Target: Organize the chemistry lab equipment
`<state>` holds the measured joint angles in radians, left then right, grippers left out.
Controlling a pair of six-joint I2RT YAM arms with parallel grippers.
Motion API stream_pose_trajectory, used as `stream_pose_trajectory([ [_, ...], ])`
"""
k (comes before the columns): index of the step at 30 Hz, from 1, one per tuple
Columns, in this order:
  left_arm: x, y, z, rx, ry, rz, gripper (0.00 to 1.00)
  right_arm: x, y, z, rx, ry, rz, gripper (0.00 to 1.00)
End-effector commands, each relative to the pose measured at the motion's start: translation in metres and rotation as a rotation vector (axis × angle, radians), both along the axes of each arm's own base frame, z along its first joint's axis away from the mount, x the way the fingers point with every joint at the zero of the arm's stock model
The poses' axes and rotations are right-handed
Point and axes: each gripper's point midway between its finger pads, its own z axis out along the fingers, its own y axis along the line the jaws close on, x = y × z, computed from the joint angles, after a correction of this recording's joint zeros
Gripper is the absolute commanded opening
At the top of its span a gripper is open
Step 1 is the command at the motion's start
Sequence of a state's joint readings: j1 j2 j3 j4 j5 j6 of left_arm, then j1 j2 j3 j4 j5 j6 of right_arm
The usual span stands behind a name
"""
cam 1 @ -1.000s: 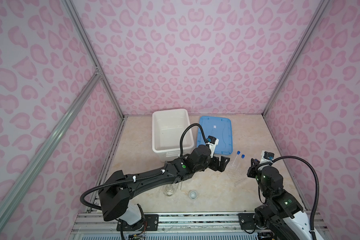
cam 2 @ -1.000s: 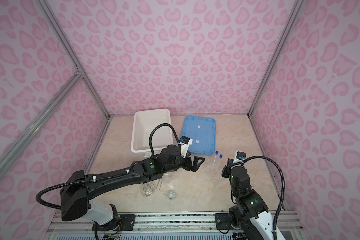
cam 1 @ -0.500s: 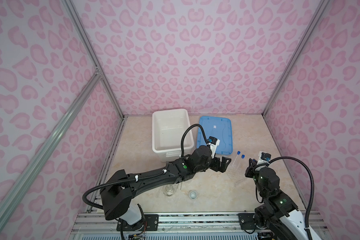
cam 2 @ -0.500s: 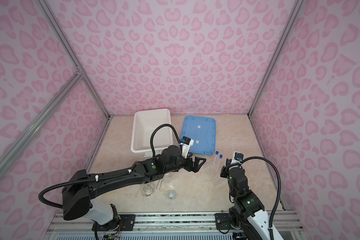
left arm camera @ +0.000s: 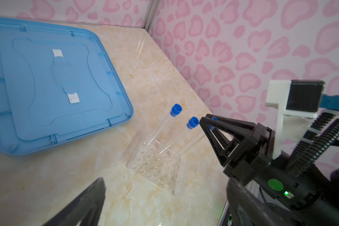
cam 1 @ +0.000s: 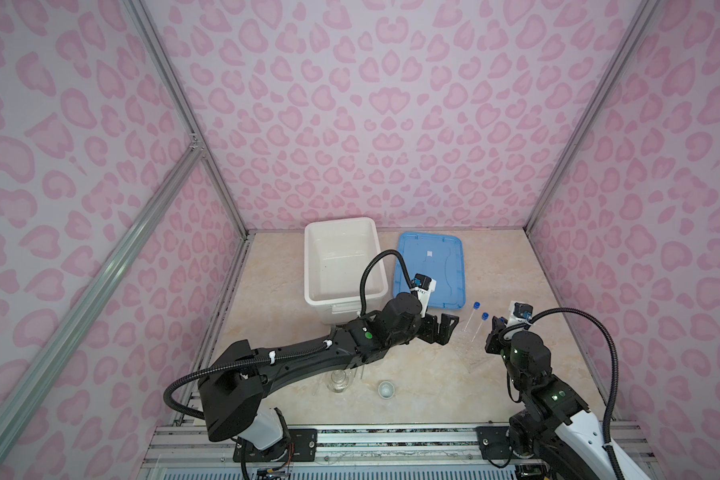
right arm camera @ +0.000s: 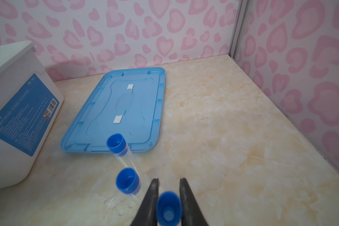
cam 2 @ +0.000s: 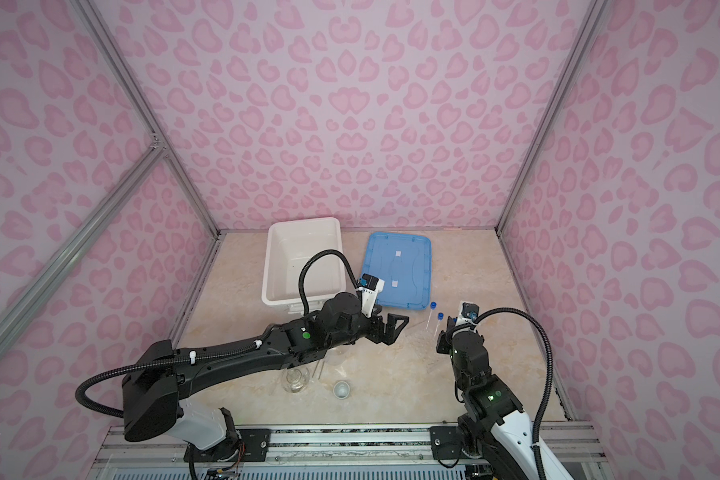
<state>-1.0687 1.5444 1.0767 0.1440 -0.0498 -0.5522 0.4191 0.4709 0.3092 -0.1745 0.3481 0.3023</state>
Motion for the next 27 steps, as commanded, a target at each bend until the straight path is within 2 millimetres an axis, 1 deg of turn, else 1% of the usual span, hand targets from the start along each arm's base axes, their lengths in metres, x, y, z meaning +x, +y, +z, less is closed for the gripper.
stream_pose_trajectory([
  [1,0.003,0.003,0.01,-0.025,-0.021,0.025,0.98,0.0,-0.004,0.001,0.006,-0.02,-0.024,0.32],
  [3,0.004,0.006,0.011,-0.018,-0.025,0.03,0.98,-0.002,-0.008,0.004,0.004,-0.033,-0.042,0.34],
  [5,0.004,0.009,0.012,-0.001,-0.035,0.038,0.98,-0.004,-0.01,0.01,0.01,-0.053,-0.052,0.4],
  [6,0.005,0.011,0.012,0.01,-0.04,0.045,0.98,-0.005,-0.011,0.013,0.016,-0.062,-0.055,0.47],
  [8,0.007,0.017,0.014,0.042,-0.05,0.059,0.98,-0.006,-0.014,0.022,0.034,-0.081,-0.074,0.69],
  [10,0.002,0.023,0.019,0.077,-0.069,0.037,0.99,-0.008,-0.017,0.033,0.046,-0.1,-0.092,0.84],
  [12,0.0,0.034,0.026,0.12,-0.093,0.036,0.98,-0.009,-0.018,0.046,0.051,-0.118,-0.093,0.91],
  [13,-0.001,0.042,0.029,0.147,-0.102,0.045,0.98,-0.008,-0.016,0.055,0.053,-0.13,-0.084,0.98],
  [16,0.0,0.07,0.04,0.233,-0.134,0.101,0.98,-0.005,-0.012,0.08,0.059,-0.154,-0.066,0.98],
  [18,0.001,0.09,0.044,0.288,-0.141,0.144,0.98,-0.002,-0.007,0.096,0.064,-0.175,-0.037,0.98],
  [21,-0.001,0.12,0.047,0.359,-0.142,0.195,0.98,0.004,0.007,0.12,0.08,-0.21,0.034,0.99],
  [23,0.006,0.146,0.05,0.409,-0.145,0.271,0.97,0.009,0.016,0.129,0.087,-0.214,0.07,0.99],
  [24,0.013,0.163,0.051,0.416,-0.128,0.318,0.97,0.013,0.023,0.133,0.092,-0.211,0.101,0.98],
  [26,0.023,0.184,0.054,0.401,-0.1,0.366,0.97,0.018,0.033,0.139,0.104,-0.208,0.145,0.98],
  [27,0.031,0.198,0.058,0.389,-0.085,0.396,0.98,0.022,0.041,0.144,0.112,-0.21,0.18,0.99],
])
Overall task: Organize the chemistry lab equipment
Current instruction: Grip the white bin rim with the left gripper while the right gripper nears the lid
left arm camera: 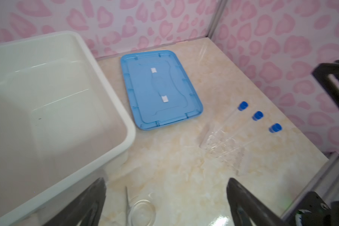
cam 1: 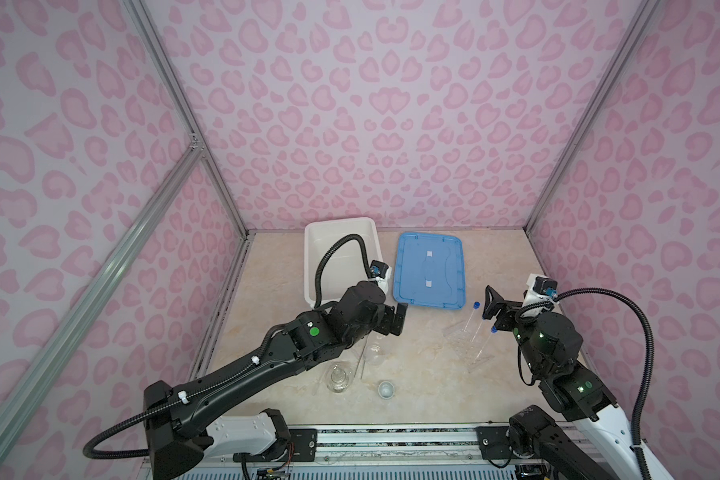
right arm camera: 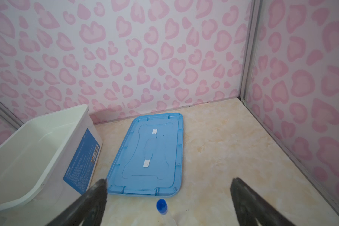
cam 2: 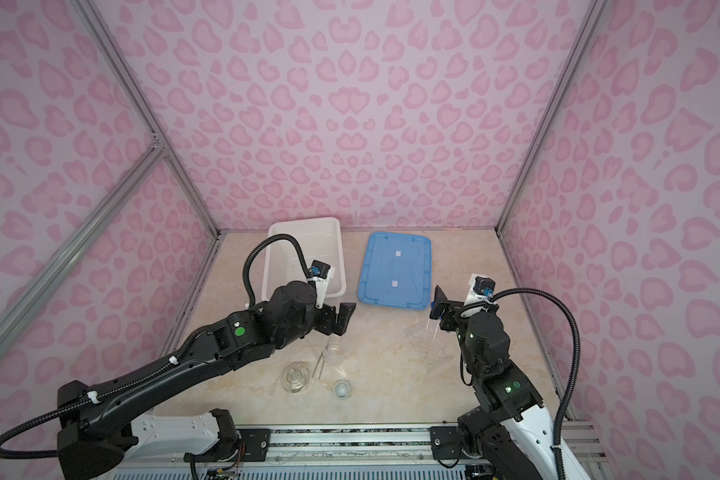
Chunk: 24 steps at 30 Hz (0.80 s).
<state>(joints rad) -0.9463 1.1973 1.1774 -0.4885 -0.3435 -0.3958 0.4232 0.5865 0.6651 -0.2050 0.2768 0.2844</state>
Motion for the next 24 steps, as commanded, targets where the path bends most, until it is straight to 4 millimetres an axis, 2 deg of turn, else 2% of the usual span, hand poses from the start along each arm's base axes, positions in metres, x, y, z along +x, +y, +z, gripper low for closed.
stream_pose_trajectory([
  [1,0.019,0.049,0.001,0.047,0.034,0.115,0.99,0.008,0.027,0.016,0.021,-0.034,0.132,0.99],
  [4,0.053,0.095,0.012,0.062,0.053,0.268,1.0,0.018,0.045,0.022,0.025,-0.02,0.201,0.99],
  [7,0.084,0.125,0.019,0.05,0.098,0.355,1.0,0.03,0.064,0.022,-0.002,0.024,0.266,0.98],
  [11,0.121,0.156,0.012,0.086,0.144,0.446,0.97,0.04,0.091,0.018,-0.077,0.083,0.348,0.99],
  [15,0.158,0.192,-0.012,0.139,0.216,0.554,0.97,0.049,0.112,0.006,-0.132,0.139,0.393,0.99],
  [19,0.186,0.214,-0.035,0.176,0.291,0.628,0.99,0.056,0.122,-0.006,-0.176,0.187,0.389,0.99],
  [24,0.211,0.208,-0.062,0.194,0.351,0.613,0.84,0.057,0.126,-0.013,-0.19,0.2,0.387,0.99],
])
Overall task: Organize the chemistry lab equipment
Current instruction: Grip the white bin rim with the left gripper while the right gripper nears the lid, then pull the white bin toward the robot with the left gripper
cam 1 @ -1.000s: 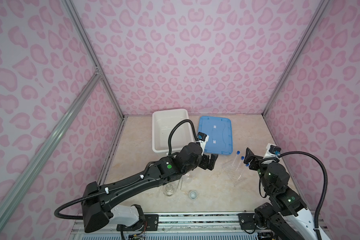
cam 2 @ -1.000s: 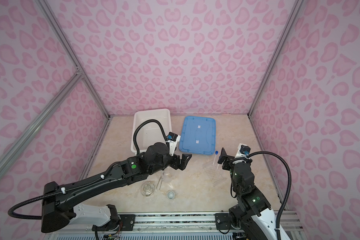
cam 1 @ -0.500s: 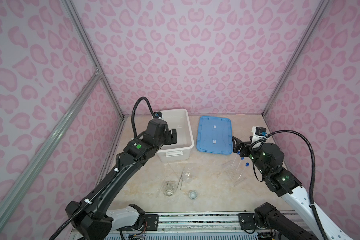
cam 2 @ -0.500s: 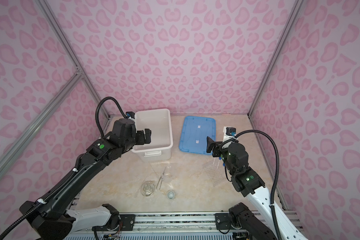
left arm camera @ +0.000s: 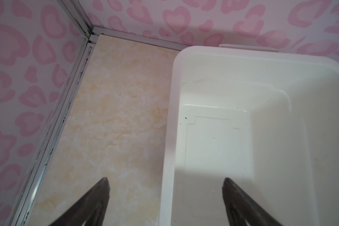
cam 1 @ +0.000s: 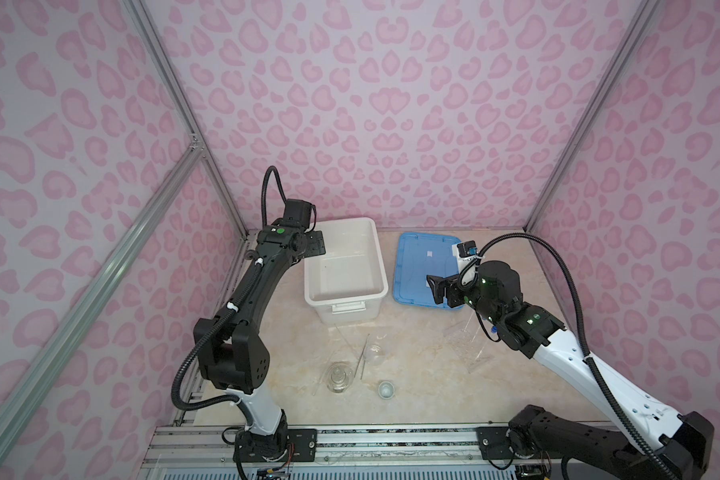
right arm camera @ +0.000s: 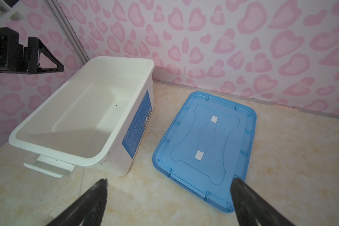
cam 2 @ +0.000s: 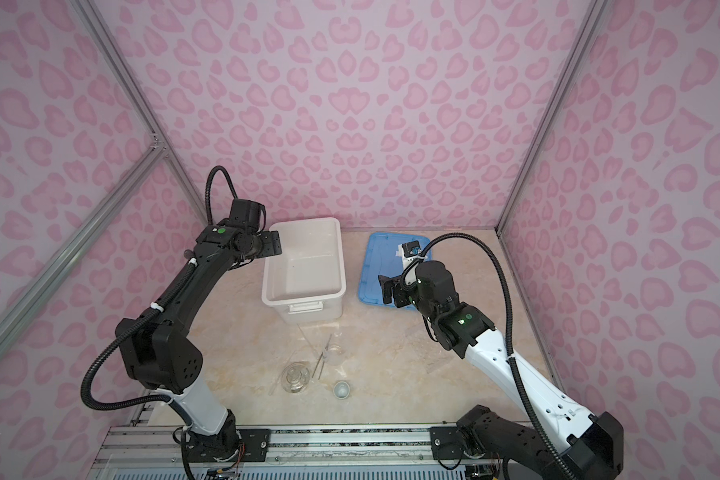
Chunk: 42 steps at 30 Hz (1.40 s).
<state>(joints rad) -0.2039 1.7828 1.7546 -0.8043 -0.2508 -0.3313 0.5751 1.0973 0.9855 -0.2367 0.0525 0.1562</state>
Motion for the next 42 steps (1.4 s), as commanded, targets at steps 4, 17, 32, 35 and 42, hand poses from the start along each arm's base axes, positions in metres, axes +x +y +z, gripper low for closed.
stream_pose_trajectory([
  [4,0.012,-0.004,-0.043,0.0,0.154,-0.006,0.73,0.004,0.002,-0.002,-0.017,-0.004,-0.007,0.99],
  [17,0.021,-0.004,-0.069,-0.101,0.212,0.044,0.39,0.005,0.004,-0.008,-0.003,-0.003,-0.007,0.98],
  [32,0.013,0.019,-0.045,-0.353,0.099,0.182,0.11,-0.001,-0.006,-0.004,0.005,-0.026,-0.036,0.98],
  [35,0.008,0.016,-0.04,-0.436,0.044,0.21,0.11,-0.002,-0.007,-0.004,0.01,-0.027,-0.043,0.98],
  [42,0.003,0.02,-0.026,-0.637,-0.112,0.313,0.11,-0.003,0.017,-0.004,0.068,0.005,0.055,0.98],
])
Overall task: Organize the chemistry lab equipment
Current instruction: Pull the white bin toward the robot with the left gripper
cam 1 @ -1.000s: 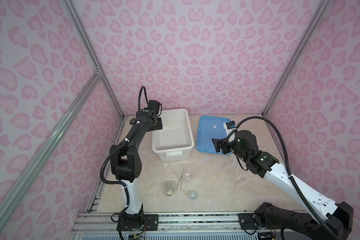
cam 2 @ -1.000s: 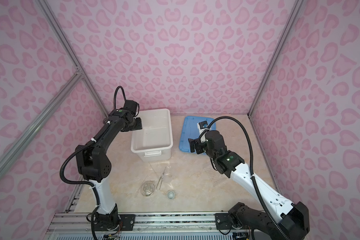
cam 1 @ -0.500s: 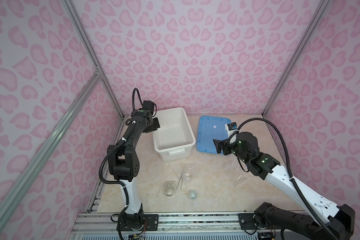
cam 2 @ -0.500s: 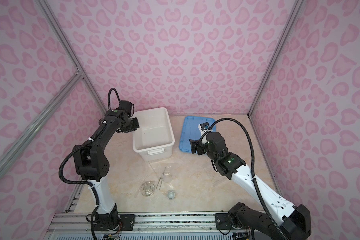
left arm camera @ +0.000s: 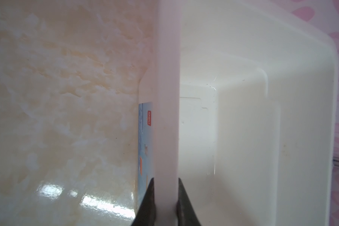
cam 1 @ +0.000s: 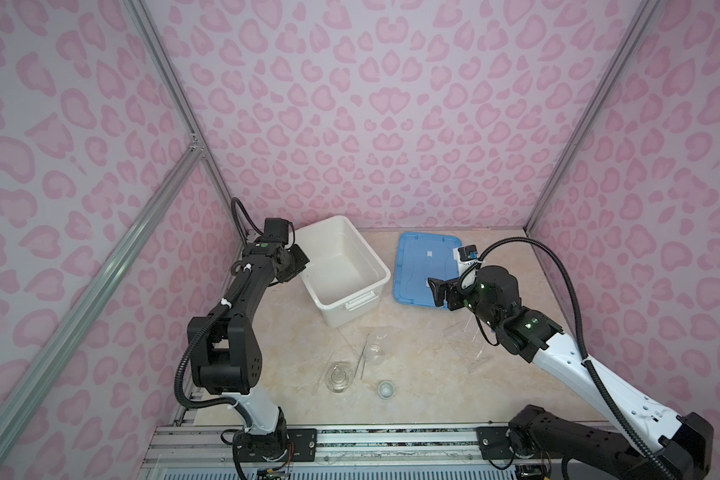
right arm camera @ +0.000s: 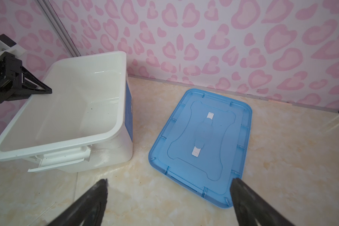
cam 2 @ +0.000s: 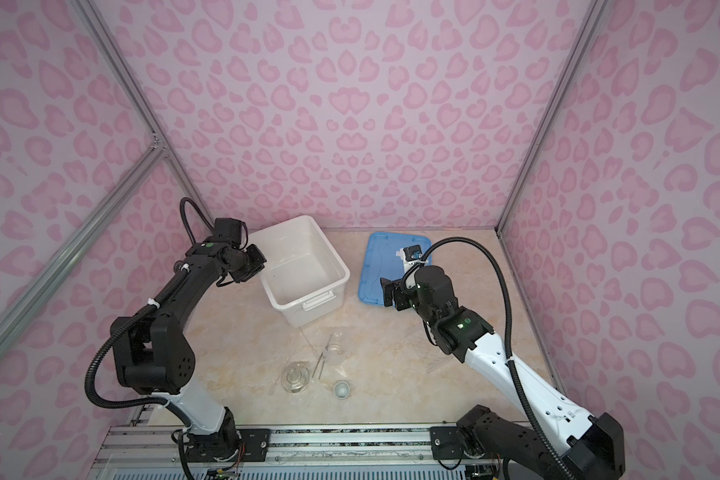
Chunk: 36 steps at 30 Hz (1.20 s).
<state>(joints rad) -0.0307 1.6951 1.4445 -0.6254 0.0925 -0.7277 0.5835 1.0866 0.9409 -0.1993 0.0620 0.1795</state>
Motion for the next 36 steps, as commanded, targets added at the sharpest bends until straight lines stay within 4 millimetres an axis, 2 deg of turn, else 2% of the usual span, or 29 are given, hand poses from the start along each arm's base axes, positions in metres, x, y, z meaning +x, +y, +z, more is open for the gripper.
stream_pose_trajectory([
  [1,0.027,-0.001,0.038,-0.116,-0.192,0.091,0.11,-0.001,0.022,0.005,0.057,0.008,0.085,0.98],
  [5,0.033,-0.001,0.041,-0.18,-0.224,0.115,0.11,-0.001,0.035,0.003,0.061,0.011,0.108,0.98],
  [10,0.035,0.003,0.045,-0.223,-0.257,0.193,0.11,0.0,0.04,-0.003,0.072,0.028,0.108,0.98],
  [16,0.019,0.009,0.04,-0.361,-0.321,0.368,0.1,0.001,0.056,-0.005,0.116,0.051,0.136,0.98],
  [22,-0.001,0.006,0.041,-0.326,-0.313,0.442,0.12,0.002,0.07,-0.01,0.108,0.066,0.16,0.98],
  [27,-0.018,0.005,0.012,-0.334,-0.251,0.508,0.14,0.002,0.073,-0.012,0.11,0.07,0.161,0.98],
  [29,-0.02,0.004,0.008,-0.343,-0.251,0.519,0.14,0.002,0.072,-0.012,0.11,0.07,0.159,0.98],
  [36,-0.027,-0.005,0.011,-0.316,-0.254,0.508,0.18,0.003,0.067,-0.014,0.089,0.067,0.139,0.98],
])
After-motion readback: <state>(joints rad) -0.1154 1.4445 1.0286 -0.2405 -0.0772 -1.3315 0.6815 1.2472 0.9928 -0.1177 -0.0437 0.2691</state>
